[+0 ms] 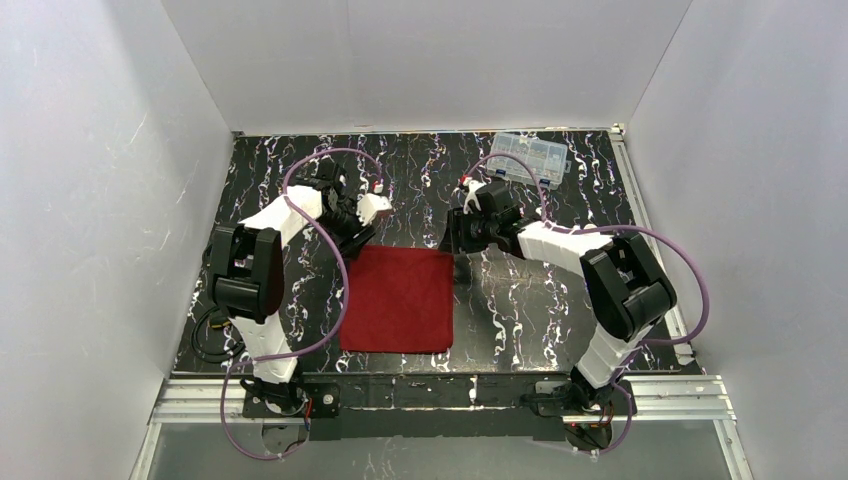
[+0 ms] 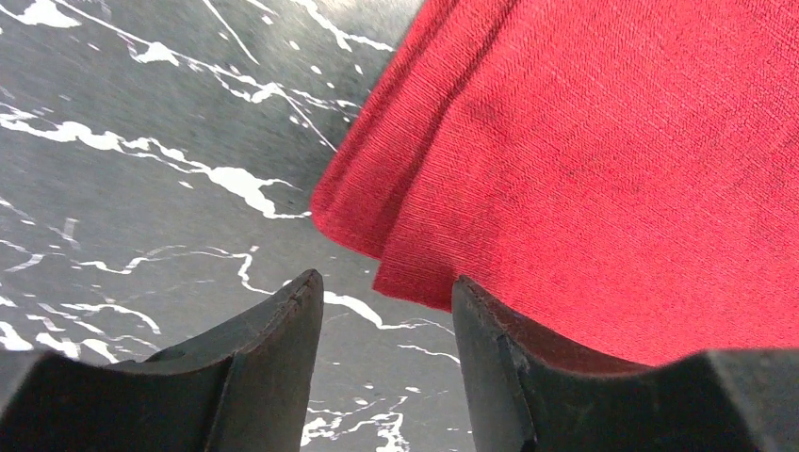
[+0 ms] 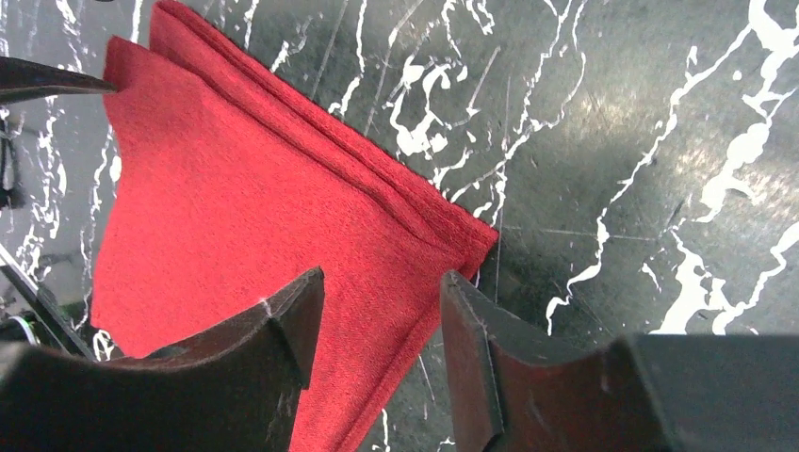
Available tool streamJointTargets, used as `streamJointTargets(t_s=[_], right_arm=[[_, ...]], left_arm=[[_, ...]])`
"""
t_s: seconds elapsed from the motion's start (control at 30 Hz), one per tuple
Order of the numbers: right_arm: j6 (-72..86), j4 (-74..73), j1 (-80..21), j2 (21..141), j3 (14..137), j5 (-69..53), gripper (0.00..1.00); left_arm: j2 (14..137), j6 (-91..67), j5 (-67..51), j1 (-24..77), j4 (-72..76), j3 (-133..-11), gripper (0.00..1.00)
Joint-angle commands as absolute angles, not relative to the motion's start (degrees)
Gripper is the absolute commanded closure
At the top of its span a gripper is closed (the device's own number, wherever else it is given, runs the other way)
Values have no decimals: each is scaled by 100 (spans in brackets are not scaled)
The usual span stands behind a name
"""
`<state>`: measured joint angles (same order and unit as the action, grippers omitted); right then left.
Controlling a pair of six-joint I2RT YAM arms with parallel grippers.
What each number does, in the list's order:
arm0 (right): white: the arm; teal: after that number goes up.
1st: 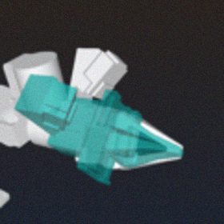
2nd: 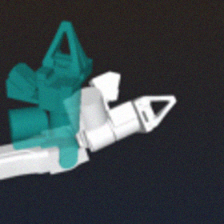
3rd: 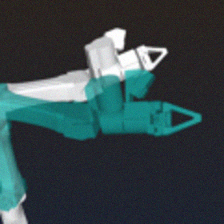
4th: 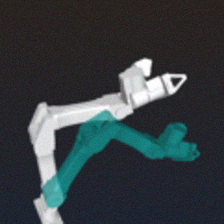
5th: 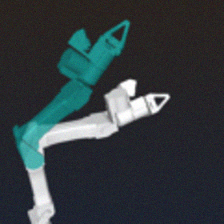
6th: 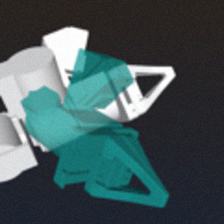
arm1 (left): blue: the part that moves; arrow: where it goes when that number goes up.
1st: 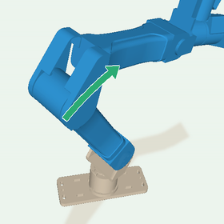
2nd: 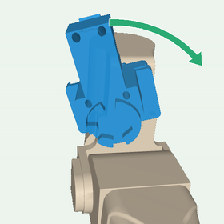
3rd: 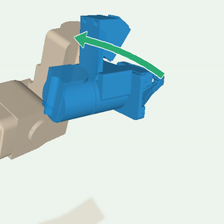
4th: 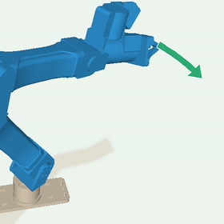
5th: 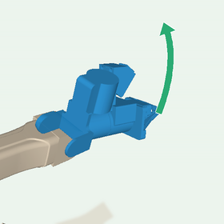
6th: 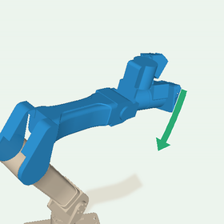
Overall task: Fold the napkin into a case and place the utensils inside
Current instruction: Turn over the upper triangle folded napkin at the center of the board.
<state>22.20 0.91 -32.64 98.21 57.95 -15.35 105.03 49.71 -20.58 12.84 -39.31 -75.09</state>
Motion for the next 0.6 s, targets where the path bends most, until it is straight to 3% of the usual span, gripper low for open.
streamJointTargets(t_s=[0.0,0.17,0.37,0.57], right_arm=[[2366,544,-3284,9929,5604,-1582,44],[2333,495,-3295,9928,5528,-1498,43],[2442,712,-3334,10018,5431,-1522,46],[2461,765,-3337,10172,5464,-1551,49]], left_arm=[[10254,4632,-2151,1243,-3835,-7274,50],[10316,4387,-2229,1213,-3796,-7305,59],[10389,4000,-2139,1204,-3576,-7319,84],[10341,3985,-2165,1204,-3483,-7263,90]])
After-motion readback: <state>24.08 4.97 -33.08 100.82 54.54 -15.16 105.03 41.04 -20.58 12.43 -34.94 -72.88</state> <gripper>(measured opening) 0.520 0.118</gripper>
